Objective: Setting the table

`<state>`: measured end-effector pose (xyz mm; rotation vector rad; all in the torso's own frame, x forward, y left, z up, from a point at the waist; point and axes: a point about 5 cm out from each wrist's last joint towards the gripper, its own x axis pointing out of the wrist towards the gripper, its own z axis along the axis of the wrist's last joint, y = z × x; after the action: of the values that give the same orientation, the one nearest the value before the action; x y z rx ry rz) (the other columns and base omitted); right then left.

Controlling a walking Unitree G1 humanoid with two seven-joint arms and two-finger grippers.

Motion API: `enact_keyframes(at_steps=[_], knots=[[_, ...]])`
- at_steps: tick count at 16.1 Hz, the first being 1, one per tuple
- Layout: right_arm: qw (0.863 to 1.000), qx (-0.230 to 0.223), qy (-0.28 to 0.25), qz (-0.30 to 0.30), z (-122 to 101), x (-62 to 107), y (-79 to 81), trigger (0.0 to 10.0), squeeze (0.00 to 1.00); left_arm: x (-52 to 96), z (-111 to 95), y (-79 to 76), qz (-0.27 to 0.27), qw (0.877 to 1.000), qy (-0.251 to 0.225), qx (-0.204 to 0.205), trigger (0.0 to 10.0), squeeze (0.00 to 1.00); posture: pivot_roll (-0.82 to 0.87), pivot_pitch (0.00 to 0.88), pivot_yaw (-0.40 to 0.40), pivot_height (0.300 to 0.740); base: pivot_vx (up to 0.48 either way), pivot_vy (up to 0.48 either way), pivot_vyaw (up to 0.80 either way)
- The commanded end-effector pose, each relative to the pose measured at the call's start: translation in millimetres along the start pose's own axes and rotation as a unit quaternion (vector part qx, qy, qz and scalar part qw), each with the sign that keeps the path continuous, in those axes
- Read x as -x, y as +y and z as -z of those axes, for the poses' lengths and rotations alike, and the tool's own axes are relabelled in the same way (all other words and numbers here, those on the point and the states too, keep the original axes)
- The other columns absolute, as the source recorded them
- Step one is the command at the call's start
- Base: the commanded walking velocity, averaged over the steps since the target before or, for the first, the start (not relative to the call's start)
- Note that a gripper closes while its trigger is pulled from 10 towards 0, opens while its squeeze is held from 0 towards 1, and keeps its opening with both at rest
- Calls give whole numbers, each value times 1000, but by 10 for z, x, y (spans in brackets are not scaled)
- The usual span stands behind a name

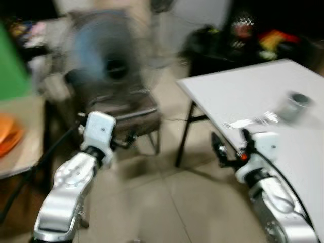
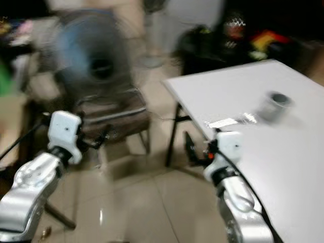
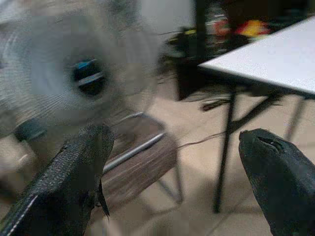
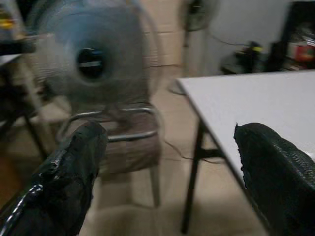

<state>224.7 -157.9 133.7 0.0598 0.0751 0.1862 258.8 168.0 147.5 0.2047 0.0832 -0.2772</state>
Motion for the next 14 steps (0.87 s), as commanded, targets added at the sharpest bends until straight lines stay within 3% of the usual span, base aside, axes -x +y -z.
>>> enact_keyframes(at_steps=[1,14], knots=[[1000,0,-9,4,-42,4,-58,10000,1000,-14,-31,-38,6,1000,-7,1,10000,0,-10,0,-19,740,0,0,800],[1000,-4,10,24,43,-15,-59,10000,984,-34,-84,-33,3,1000,-26,-1,10000,0,-4,0,-16,740,0,0,800]])
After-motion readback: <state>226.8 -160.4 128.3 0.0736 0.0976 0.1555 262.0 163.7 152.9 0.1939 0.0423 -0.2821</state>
